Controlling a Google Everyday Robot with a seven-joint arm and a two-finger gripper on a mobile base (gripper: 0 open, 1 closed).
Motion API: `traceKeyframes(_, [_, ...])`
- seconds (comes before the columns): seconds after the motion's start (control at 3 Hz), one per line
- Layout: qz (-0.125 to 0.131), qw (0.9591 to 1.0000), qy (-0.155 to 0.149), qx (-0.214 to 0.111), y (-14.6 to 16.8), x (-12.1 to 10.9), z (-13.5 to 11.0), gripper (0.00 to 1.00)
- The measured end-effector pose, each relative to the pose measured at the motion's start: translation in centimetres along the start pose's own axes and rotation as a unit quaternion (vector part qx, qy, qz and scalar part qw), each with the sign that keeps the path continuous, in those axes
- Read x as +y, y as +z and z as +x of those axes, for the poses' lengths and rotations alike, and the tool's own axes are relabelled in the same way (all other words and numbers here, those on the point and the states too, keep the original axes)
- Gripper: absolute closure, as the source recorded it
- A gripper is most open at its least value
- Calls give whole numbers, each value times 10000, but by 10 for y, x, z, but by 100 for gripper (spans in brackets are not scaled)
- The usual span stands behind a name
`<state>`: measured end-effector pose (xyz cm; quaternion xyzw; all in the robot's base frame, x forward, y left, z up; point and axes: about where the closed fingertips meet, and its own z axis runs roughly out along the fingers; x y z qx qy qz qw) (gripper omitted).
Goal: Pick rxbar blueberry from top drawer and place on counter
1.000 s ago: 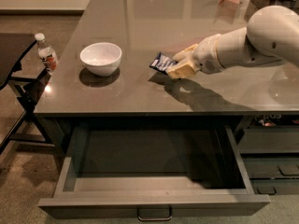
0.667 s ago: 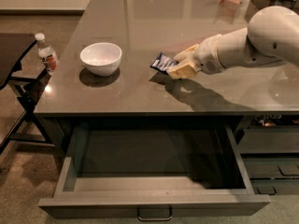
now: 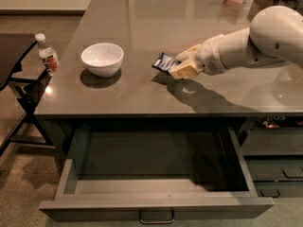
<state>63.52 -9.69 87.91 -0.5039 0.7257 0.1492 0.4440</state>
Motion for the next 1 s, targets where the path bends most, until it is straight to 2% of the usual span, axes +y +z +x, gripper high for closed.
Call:
traceKeyframes(0.33, [0,10000,0,0,0,0,0,12])
traceKeyframes(0.67, [0,10000,0,0,0,0,0,0])
traceKeyframes(1.0, [-1,10000,0,0,0,0,0,0])
